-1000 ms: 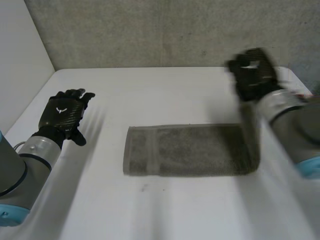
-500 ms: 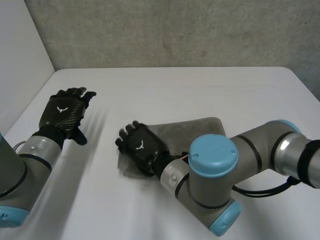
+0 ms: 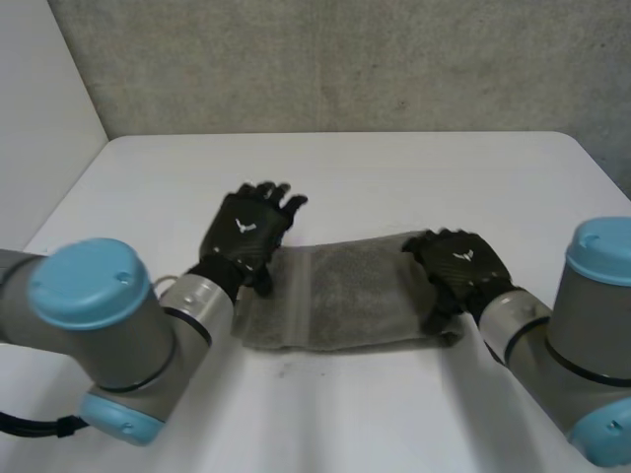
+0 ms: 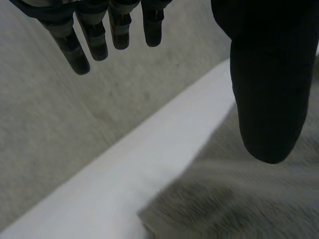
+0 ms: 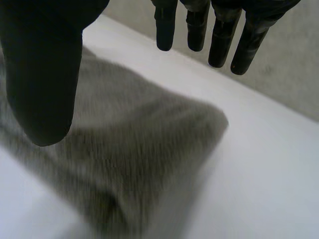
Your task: Fold the towel.
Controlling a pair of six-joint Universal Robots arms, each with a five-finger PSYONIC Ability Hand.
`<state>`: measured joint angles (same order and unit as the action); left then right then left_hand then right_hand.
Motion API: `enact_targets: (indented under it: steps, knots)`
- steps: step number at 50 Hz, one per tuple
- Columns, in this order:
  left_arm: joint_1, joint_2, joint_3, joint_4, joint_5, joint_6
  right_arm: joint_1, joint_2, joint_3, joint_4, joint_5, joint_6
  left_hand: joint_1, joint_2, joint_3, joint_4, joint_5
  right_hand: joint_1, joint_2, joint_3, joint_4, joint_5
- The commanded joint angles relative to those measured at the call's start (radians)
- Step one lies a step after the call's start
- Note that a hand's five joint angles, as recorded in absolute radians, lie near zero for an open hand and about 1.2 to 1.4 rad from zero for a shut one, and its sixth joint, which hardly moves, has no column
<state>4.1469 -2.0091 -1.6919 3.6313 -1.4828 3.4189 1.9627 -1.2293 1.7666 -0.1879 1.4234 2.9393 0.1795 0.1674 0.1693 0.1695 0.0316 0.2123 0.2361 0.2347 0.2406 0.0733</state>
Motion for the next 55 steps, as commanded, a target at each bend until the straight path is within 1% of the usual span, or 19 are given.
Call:
enact_targets:
  steps: [1,2,3,5,15,18,21,25,29,32,34,38,39,40,41,43,47,49,55]
  knots:
    - [-0.008,-0.089,0.014,-0.033,-0.051,0.066,-0.031,0.025,0.067,-0.042,0.003,-0.031,0.010,0.023,0.021,0.020,-0.016,0.430,0.407,0.408,0.402,0.395]
    - [-0.008,-0.094,0.009,-0.040,-0.053,0.095,-0.031,0.040,0.074,-0.071,0.000,-0.048,0.008,0.020,0.018,0.018,-0.019,0.657,0.633,0.635,0.629,0.622]
    - [-0.008,-0.094,0.009,-0.040,-0.053,0.095,-0.031,0.040,0.074,-0.071,0.000,-0.048,0.008,0.020,0.018,0.018,-0.019,0.659,0.636,0.637,0.631,0.624]
    - [-0.008,-0.089,-0.009,-0.043,-0.056,0.135,-0.039,0.073,0.080,-0.135,-0.001,-0.103,0.005,0.017,0.015,0.015,-0.022,1.181,1.158,1.159,1.153,1.146]
    - [-0.007,-0.008,-0.104,-0.040,-0.057,0.143,-0.022,0.054,-0.014,-0.202,0.023,-0.334,0.008,0.020,0.018,0.018,-0.019,1.184,1.160,1.162,1.156,1.148]
    - [-0.004,0.033,-0.130,-0.043,-0.057,0.143,0.081,0.039,-0.093,-0.200,0.038,-0.342,0.028,0.040,0.038,0.038,0.001,1.184,1.160,1.162,1.156,1.148]
    - [0.006,0.119,-0.189,-0.046,-0.069,0.146,0.263,0.077,-0.214,-0.188,0.052,-0.353,0.034,0.046,0.044,0.044,0.007,1.184,1.160,1.162,1.156,1.148]
    - [0.016,0.184,-0.229,-0.049,-0.097,0.146,0.343,0.117,-0.259,-0.185,0.042,-0.371,0.028,0.040,0.038,0.038,0.001,1.184,1.160,1.162,1.156,1.148]
    - [0.109,0.280,-0.293,-0.053,-0.163,0.148,0.491,0.230,-0.276,-0.193,-0.006,-0.394,0.025,0.037,0.035,0.035,-0.001,1.184,1.160,1.162,1.156,1.148]
    - [0.166,0.317,-0.311,-0.054,-0.166,0.143,0.515,0.263,-0.271,-0.193,-0.034,-0.396,0.025,0.037,0.035,0.035,-0.001,1.184,1.160,1.162,1.156,1.148]
    - [0.180,0.323,-0.313,-0.054,-0.165,0.140,0.536,0.326,-0.268,-0.188,-0.093,-0.402,0.025,0.037,0.035,0.035,-0.001,1.184,1.160,1.162,1.156,1.148]
    - [0.191,0.323,-0.307,-0.054,-0.165,0.140,0.536,0.352,-0.277,-0.188,-0.104,-0.414,0.019,0.031,0.030,0.029,-0.007,1.184,1.160,1.162,1.156,1.148]
    - [0.191,0.323,-0.301,-0.053,-0.165,0.137,0.533,0.344,-0.280,-0.189,-0.098,-0.416,0.016,0.029,0.027,0.026,-0.010,1.086,1.062,1.064,1.058,1.051]
    - [0.185,0.323,-0.292,-0.051,-0.163,0.132,0.527,0.331,-0.283,-0.188,-0.089,-0.407,0.016,0.029,0.027,0.026,-0.010,0.702,0.678,0.679,0.673,0.666]
    - [0.185,0.323,-0.292,-0.051,-0.163,0.132,0.527,0.330,-0.283,-0.188,-0.089,-0.407,0.016,0.029,0.027,0.026,-0.010,0.698,0.674,0.675,0.669,0.662]
    - [0.177,0.322,-0.275,-0.048,-0.163,0.125,0.515,0.257,-0.283,-0.186,-0.057,-0.376,0.013,0.026,0.024,0.023,-0.013,0.090,0.066,0.067,0.061,0.054]
    - [0.157,0.305,-0.204,-0.048,-0.163,0.075,0.464,0.177,-0.279,-0.186,-0.008,-0.282,0.010,0.023,0.021,0.020,-0.016,-0.038,-0.062,-0.060,-0.066,-0.073]
    - [0.131,0.268,-0.142,-0.051,-0.165,0.010,0.415,0.111,-0.276,-0.183,0.025,-0.121,0.013,0.026,0.024,0.023,-0.013,-0.038,-0.062,-0.060,-0.066,-0.073]
    - [0.079,0.217,-0.061,-0.065,-0.163,-0.110,0.329,0.060,-0.277,-0.120,0.029,0.095,0.022,0.034,0.032,0.032,-0.004,-0.038,-0.062,-0.060,-0.066,-0.073]
